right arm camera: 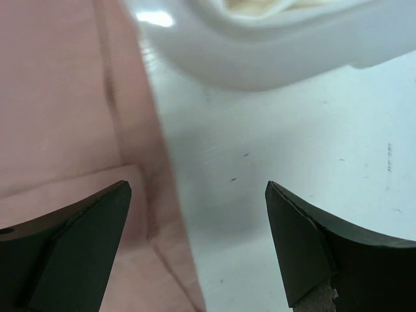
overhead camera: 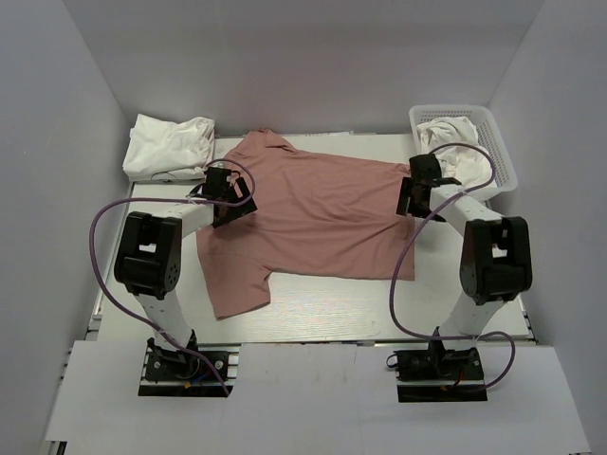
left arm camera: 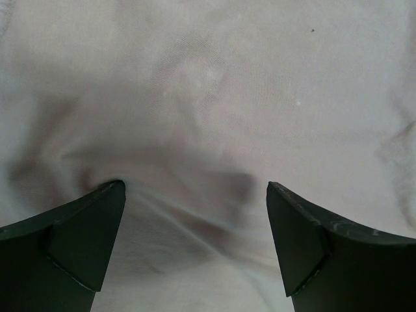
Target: Fold and stack the t-shirts
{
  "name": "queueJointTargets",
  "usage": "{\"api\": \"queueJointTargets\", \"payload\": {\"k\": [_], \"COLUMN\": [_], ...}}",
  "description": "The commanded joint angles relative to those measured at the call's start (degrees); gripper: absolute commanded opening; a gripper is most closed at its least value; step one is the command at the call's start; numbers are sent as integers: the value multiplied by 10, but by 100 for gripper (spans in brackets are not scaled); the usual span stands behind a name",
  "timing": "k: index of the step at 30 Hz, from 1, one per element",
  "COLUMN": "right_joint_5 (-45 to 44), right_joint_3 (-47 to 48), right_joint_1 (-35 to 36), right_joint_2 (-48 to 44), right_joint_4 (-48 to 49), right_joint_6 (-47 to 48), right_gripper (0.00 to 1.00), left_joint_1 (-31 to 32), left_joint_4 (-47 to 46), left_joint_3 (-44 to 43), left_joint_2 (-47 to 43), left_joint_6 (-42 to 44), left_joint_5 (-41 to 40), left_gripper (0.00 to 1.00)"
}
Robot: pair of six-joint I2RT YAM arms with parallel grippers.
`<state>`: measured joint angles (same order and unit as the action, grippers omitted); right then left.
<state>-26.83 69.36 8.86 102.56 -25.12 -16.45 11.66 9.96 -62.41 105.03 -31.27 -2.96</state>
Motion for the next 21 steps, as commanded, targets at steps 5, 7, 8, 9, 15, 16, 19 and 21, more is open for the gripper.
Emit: {"api": "queueJointTargets", "payload": {"k": [5, 7, 8, 9, 15, 16, 19, 21], "right_joint_5": [208, 222, 232, 233, 208, 207, 194, 188], "right_joint_3": [-60, -68, -72, -73, -82, -85, -97, -102], "right_joint_1": [25, 28, 30, 31, 29, 30, 28, 30], "right_joint_2": [-75, -68, -63, -60, -47, -47, -59, -64], "right_joint_4": [57, 65, 66, 64, 59, 60, 60, 61], "right_joint_6": [50, 54, 54, 49, 29, 29, 25, 26], "right_gripper": [88, 84, 81, 81, 80, 80, 80, 80], "left_joint_1": [-6, -6, -6, -6, -6, -6, -6, -1], "left_joint_4": [4, 4, -1, -1, -1, -1, -1, -1], "left_joint_3": [27, 27, 27, 27, 33, 33, 33, 33], "left_joint_2": [1, 1, -4, -4, -17, -17, -28, -44], "left_joint_6": [11, 11, 11, 11, 11, 11, 16, 16], "left_joint_5": [56, 61, 66, 67, 67, 67, 78, 83], "left_gripper": [100, 100, 100, 100, 100, 100, 100, 100]}}
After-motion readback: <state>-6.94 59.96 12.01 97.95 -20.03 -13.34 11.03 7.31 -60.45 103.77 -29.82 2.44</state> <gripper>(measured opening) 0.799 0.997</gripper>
